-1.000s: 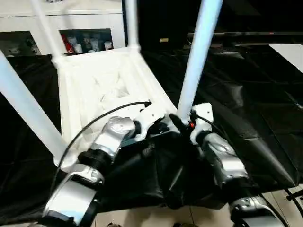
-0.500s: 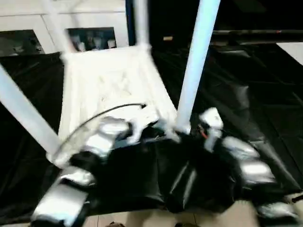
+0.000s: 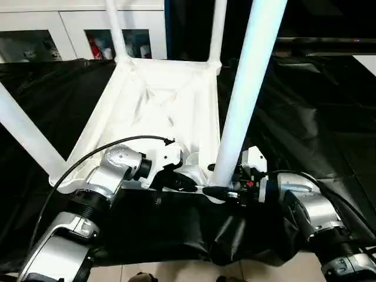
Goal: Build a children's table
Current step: Rotate leg to tighten
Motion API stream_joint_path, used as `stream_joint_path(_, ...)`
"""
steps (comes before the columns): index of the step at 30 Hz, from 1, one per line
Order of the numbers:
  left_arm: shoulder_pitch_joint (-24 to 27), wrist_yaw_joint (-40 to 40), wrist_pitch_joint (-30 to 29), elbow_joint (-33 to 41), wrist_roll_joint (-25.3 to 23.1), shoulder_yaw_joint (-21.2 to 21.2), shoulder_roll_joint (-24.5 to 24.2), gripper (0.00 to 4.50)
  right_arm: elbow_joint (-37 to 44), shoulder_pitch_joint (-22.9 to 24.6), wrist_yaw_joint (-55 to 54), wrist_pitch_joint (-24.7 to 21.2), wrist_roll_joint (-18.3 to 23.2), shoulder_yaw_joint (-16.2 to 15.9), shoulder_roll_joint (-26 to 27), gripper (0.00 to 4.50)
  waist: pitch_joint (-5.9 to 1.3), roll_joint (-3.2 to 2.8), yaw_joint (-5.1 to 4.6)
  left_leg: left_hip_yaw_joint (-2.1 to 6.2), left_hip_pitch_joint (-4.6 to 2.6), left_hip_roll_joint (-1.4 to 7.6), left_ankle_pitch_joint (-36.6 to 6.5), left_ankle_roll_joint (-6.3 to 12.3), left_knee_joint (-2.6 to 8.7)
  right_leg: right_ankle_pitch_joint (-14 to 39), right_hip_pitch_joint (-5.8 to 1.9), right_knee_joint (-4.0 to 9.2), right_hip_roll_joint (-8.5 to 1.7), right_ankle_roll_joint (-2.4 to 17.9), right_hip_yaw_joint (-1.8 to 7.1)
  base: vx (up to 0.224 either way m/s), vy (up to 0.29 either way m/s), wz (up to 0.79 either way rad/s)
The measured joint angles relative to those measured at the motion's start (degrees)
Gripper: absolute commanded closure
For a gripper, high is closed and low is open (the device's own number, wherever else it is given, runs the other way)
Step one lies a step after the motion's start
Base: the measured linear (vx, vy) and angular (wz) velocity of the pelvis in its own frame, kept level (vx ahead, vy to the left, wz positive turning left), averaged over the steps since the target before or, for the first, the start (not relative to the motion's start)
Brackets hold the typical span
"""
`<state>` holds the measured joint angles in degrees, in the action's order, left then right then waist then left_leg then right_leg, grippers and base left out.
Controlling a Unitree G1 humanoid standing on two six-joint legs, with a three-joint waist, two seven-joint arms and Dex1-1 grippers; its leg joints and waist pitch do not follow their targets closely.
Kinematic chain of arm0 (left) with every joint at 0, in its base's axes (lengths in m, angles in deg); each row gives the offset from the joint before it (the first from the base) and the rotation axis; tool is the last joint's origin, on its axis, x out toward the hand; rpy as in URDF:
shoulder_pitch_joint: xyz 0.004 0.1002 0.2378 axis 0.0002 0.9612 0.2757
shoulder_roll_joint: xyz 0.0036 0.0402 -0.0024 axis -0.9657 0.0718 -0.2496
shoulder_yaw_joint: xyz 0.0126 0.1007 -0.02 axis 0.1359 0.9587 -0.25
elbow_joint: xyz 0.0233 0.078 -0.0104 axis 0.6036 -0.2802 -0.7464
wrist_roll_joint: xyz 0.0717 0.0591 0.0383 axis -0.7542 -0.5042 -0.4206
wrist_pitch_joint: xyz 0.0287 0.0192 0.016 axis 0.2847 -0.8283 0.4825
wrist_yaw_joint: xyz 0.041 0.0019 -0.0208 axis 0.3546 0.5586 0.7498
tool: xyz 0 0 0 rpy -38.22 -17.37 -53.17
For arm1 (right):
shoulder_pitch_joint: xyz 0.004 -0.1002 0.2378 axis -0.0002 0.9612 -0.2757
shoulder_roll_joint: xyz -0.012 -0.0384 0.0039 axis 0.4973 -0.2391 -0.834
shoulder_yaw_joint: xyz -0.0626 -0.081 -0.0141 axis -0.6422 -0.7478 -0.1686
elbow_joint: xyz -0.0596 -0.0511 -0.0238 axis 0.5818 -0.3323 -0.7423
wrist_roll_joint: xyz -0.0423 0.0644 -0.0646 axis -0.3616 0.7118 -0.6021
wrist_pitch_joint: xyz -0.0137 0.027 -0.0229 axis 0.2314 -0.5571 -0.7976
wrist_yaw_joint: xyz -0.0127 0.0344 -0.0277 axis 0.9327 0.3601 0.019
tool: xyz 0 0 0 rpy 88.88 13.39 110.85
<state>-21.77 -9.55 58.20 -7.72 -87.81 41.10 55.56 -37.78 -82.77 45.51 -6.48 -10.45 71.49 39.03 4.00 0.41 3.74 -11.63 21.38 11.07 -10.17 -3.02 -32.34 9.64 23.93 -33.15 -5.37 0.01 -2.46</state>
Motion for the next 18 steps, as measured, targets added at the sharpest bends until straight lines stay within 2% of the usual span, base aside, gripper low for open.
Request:
stream_joint_path(3, 0.21, 0.34, 0.20, 0.45, -0.03, 0.01, -0.04, 4.50, -0.10, -0.09, 0.01, -0.08, 0.00, 0.04, 0.12, 1.84, 0.07, 0.12, 0.01, 0.01, -0.02, 0.00, 0.00, -0.02, -0.02, 0.00, 0.00, -0.06, 0.00, 0.00, 0.01, 0.000, 0.000, 0.00)
stream_joint_path(8, 0.32, 2.33, 0.73, 0.51, -0.67, -0.01, 0.78, 4.50, -0.39, 0.05, -1.23, 0.08, -0.49, 0.27, 0.73, 1.88, 0.07, 0.13, 0.11, 0.00, -0.03, 0.00, 0.01, 0.01, -0.13, -0.01, -0.03, -0.11, 0.00, 0.02, 0.03, 0.000, 0.000, 0.00)
stream_joint_path(15, -2.58, 17.74, 1.55, -5.71, -3.91, -1.35, 6.20, 4.50, -5.97, -2.11, -23.22, 0.62, -3.03, 5.47, 7.10, 1.90, -0.03, 0.06, -1.30, 0.01, -0.44, -0.05, 0.10, -0.21, -0.23, -0.13, -0.33, -0.07, 0.01, 0.05, 0.19, 0.000, 0.000, 0.00)
stream_joint_path(18, -3.61, 22.79, 0.47, -7.45, -4.63, -1.72, 8.25, 4.50, -7.12, -2.74, -32.11, 0.12, -3.75, 7.31, 10.24, 1.91, -0.21, -0.24, -1.79, 0.04, -0.44, -0.08, 0.12, -0.24, -0.25, -0.16, -0.36, -0.05, 0.02, 0.04, 0.22, 0.000, 0.000, 0.00)
